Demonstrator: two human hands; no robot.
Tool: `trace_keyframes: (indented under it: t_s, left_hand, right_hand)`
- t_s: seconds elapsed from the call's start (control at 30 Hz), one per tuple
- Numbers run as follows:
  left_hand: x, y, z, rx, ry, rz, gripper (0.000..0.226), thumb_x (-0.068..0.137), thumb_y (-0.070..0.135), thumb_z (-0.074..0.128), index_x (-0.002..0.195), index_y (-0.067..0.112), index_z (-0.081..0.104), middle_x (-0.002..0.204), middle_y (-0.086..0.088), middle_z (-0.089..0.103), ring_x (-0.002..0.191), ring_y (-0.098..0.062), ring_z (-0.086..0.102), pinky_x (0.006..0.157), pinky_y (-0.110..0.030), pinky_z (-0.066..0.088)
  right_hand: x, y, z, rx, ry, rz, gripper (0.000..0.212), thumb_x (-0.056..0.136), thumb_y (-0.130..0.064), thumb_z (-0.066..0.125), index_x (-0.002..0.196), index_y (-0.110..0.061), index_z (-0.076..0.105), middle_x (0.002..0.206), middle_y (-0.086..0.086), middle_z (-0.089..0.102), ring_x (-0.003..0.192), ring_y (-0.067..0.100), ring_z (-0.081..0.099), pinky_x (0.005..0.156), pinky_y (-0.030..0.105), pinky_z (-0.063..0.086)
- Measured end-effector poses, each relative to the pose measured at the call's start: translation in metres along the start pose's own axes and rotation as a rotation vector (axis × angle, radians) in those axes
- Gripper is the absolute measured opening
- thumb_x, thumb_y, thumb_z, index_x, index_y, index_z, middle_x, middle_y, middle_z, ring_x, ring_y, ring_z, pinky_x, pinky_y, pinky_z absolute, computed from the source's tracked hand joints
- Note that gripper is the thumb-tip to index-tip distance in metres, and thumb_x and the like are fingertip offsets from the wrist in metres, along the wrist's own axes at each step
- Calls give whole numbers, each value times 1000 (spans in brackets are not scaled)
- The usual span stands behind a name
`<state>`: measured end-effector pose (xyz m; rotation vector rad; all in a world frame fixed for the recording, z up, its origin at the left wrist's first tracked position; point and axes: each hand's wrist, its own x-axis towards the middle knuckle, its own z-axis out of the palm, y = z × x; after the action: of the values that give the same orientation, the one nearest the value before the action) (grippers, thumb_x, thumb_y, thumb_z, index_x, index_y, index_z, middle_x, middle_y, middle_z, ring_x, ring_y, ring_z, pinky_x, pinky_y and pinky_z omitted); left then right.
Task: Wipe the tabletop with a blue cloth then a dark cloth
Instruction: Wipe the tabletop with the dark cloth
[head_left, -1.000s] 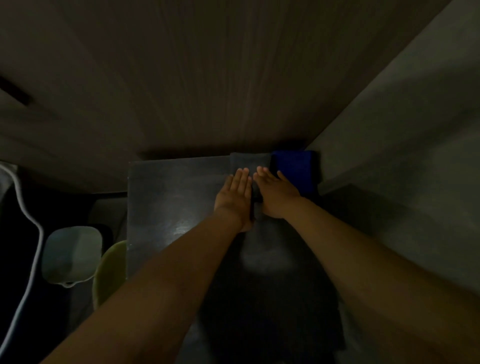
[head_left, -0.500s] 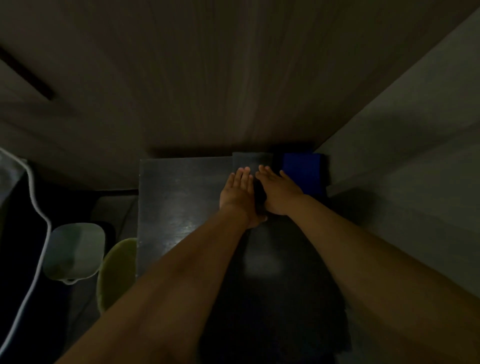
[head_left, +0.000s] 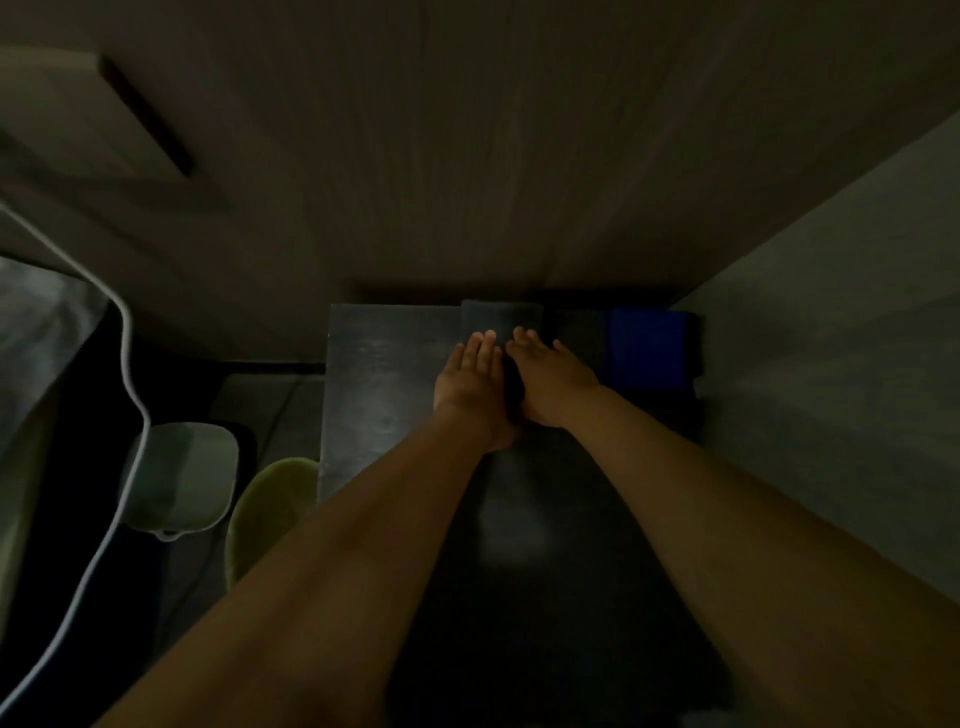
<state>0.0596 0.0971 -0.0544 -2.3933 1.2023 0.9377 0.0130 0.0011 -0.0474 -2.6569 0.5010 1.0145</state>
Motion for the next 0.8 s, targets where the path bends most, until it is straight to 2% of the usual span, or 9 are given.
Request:
trace_keyframes:
  t_s: [0.8]
  left_hand:
    - [-36, -88, 22, -30, -75, -147, 94, 93, 53, 42, 150, 4, -15, 157, -16, -22, 146, -28, -18, 119, -42, -5]
  right_hand:
    - [25, -108, -15, -57, -57, -116, 71, 95, -21, 51, 154, -12, 12, 163, 8, 1, 151, 21, 3, 123, 41, 7]
